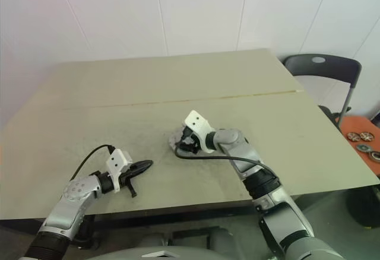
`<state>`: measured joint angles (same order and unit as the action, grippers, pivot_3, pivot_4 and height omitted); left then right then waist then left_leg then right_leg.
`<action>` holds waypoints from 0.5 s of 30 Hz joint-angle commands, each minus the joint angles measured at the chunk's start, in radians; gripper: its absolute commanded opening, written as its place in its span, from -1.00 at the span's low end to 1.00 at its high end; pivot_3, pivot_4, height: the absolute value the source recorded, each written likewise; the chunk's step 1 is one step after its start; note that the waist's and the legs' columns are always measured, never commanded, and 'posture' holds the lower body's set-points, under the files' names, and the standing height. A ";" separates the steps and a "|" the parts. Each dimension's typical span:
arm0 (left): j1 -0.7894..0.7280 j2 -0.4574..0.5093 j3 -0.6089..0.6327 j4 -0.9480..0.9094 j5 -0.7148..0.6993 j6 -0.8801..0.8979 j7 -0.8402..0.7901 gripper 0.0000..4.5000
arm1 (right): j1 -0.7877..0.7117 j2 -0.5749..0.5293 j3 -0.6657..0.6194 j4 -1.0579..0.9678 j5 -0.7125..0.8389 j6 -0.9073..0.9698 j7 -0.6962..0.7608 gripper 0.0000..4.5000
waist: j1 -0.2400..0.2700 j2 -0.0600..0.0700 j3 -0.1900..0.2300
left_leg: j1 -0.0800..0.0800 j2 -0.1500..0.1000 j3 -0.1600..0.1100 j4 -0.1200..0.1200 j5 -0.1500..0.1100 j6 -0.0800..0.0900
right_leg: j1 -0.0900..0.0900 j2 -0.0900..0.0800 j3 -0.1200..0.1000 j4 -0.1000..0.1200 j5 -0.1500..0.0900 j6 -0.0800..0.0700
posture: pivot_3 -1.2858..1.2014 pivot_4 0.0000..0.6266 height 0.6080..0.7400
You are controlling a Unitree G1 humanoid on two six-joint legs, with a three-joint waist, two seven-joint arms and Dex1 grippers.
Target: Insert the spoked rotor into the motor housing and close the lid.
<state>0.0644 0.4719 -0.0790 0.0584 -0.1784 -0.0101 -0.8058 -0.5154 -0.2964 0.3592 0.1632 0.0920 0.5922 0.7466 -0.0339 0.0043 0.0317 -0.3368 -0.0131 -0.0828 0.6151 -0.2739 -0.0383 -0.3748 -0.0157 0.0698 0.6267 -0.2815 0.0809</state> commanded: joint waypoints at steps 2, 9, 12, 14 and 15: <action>-0.013 0.010 0.002 0.010 0.013 0.003 0.008 -1.00 | 0.099 -0.050 0.067 0.072 0.052 0.180 0.140 0.35 | 0.011 0.000 -0.004 | 0.000 -0.003 -0.001 -0.001 -0.001 0.001 | 0.000 -0.002 0.000 0.000 -0.001 0.002 | 0.03 -1.00 1.00; -0.013 0.012 0.001 0.013 0.011 -0.001 0.013 -1.00 | 0.129 -0.061 0.086 0.082 0.022 0.101 0.127 0.35 | 0.019 -0.004 -0.017 | 0.000 -0.008 -0.002 -0.002 -0.004 0.007 | 0.000 -0.010 -0.001 0.001 -0.006 0.001 | 0.03 -1.00 1.00; -0.012 0.012 0.000 0.015 0.011 -0.003 0.013 -1.00 | 0.152 -0.062 0.102 0.099 -0.016 0.065 0.099 0.35 | 0.018 -0.004 -0.019 | 0.000 -0.008 -0.002 -0.003 -0.005 0.007 | 0.000 -0.010 -0.001 0.001 -0.008 0.003 | 0.03 -1.00 1.00; -0.013 0.012 -0.001 0.016 0.012 -0.004 0.012 -1.00 | 0.161 -0.047 0.086 0.102 -0.038 0.021 0.047 0.35 | 0.018 -0.005 -0.021 | 0.001 -0.008 -0.002 -0.003 -0.005 0.007 | 0.001 -0.011 -0.001 0.001 -0.009 0.003 | 0.03 -1.00 1.00; -0.013 0.012 -0.001 0.017 0.011 -0.005 0.012 -1.00 | 0.161 -0.035 0.073 0.109 -0.050 -0.008 0.012 0.35 | 0.018 -0.006 -0.022 | 0.001 -0.008 -0.002 -0.002 -0.005 0.007 | 0.001 -0.011 -0.001 0.001 -0.009 0.003 | 0.03 -1.00 1.00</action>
<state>0.0625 0.4721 -0.0934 0.0722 -0.1757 -0.0122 -0.7997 -0.4458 -0.3302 0.3341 0.1411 0.1306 0.5544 0.7982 -0.0164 -0.0016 0.0098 -0.3345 -0.0208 -0.0854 0.6127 -0.2786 -0.0315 -0.3726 -0.0267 0.0685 0.6277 -0.2911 0.0838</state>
